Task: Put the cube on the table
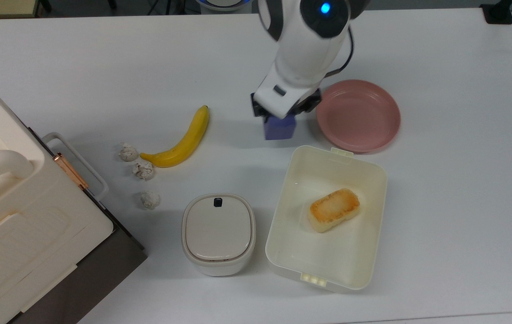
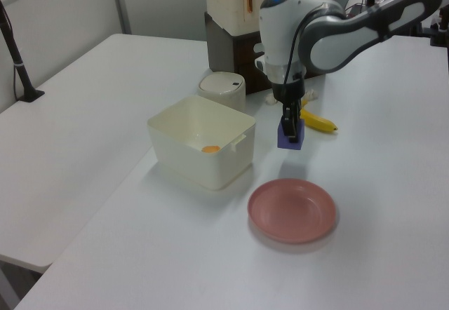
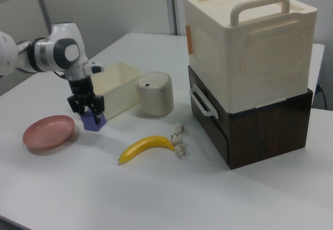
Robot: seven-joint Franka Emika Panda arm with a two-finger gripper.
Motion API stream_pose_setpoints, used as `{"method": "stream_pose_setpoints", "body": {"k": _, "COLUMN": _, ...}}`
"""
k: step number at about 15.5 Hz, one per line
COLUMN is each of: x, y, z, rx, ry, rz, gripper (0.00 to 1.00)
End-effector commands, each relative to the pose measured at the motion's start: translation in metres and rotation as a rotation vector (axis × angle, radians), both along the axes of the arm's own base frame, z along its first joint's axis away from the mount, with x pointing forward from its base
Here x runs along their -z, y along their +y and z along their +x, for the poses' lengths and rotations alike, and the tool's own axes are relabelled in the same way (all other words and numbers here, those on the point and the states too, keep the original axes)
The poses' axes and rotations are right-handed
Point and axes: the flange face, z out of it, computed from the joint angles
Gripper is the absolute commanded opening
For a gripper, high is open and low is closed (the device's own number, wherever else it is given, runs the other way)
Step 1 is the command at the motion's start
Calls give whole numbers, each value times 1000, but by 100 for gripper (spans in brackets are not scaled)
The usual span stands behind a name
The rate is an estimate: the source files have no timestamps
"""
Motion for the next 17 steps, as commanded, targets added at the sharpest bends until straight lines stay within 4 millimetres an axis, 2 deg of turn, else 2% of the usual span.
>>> {"method": "stream_pose_setpoints", "body": {"k": 1, "x": 17, "y": -28, "z": 6, "rx": 3, "ry": 24, "rz": -30, "gripper": 7}}
{"method": "stream_pose_setpoints", "body": {"k": 3, "x": 11, "y": -40, "z": 8, "rx": 33, "ry": 18, "rz": -24, "gripper": 100}}
{"method": "stream_pose_setpoints", "body": {"k": 4, "x": 5, "y": -43, "z": 9, "rx": 43, "ry": 13, "rz": -23, "gripper": 100}}
{"method": "stream_pose_setpoints", "body": {"k": 7, "x": -31, "y": -48, "z": 5, "rx": 50, "ry": -37, "rz": -12, "gripper": 100}}
{"method": "stream_pose_setpoints", "body": {"k": 11, "x": -108, "y": -69, "z": -15, "rx": 89, "ry": -58, "rz": 27, "gripper": 100}}
{"method": "stream_pose_setpoints", "body": {"k": 13, "x": -127, "y": -79, "z": -25, "rx": 87, "ry": -48, "rz": 39, "gripper": 100}}
{"method": "stream_pose_setpoints", "body": {"k": 15, "x": -132, "y": -82, "z": -28, "rx": 86, "ry": -41, "rz": 35, "gripper": 100}}
{"method": "stream_pose_setpoints", "body": {"k": 16, "x": -141, "y": -88, "z": -30, "rx": 93, "ry": -55, "rz": 38, "gripper": 100}}
{"method": "stream_pose_setpoints", "body": {"k": 17, "x": -155, "y": -106, "z": -32, "rx": 119, "ry": -79, "rz": 45, "gripper": 100}}
